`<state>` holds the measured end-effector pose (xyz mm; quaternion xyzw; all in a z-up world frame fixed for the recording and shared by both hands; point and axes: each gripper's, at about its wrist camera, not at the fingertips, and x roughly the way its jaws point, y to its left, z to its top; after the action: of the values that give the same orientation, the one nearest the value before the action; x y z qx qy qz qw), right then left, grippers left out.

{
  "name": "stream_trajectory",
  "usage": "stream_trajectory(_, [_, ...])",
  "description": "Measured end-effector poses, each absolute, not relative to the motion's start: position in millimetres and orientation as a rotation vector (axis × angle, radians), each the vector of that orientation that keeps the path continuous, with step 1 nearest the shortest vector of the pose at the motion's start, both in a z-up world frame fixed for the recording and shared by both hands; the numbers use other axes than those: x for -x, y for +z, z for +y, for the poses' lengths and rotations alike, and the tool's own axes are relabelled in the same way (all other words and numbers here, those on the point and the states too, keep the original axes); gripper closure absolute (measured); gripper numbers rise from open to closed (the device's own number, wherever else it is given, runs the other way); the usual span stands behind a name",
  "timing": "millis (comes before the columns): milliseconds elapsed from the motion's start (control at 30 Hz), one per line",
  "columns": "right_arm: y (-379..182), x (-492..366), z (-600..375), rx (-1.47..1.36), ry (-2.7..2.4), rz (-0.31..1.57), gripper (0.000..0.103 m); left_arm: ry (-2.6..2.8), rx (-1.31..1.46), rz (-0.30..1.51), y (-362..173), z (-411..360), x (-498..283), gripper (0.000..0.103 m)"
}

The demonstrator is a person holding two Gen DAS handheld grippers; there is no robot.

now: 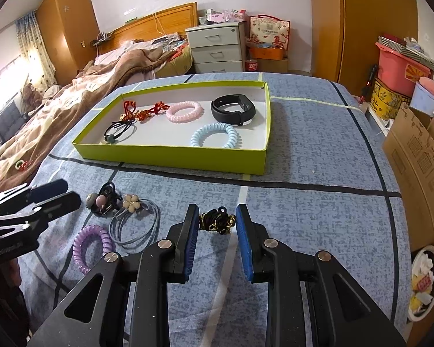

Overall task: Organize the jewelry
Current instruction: 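Grasp the panda-face black hair tie with the left gripper while the right holds the bow clip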

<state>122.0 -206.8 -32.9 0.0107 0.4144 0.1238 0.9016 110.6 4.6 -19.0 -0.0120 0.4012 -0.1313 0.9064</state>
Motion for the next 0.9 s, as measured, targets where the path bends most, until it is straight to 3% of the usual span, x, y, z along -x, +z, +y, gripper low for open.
stream_trajectory(667, [-33, -124, -207, -0.034, 0.265, 0.864, 0.076, -0.265, -0.005, 0.886, -37, -11, -128, 0.049])
stream_trajectory(900, [-33, -127, -207, -0.041, 0.263, 0.865, 0.076, -0.322, 0.036, 0.889, -37, -9, -128, 0.074])
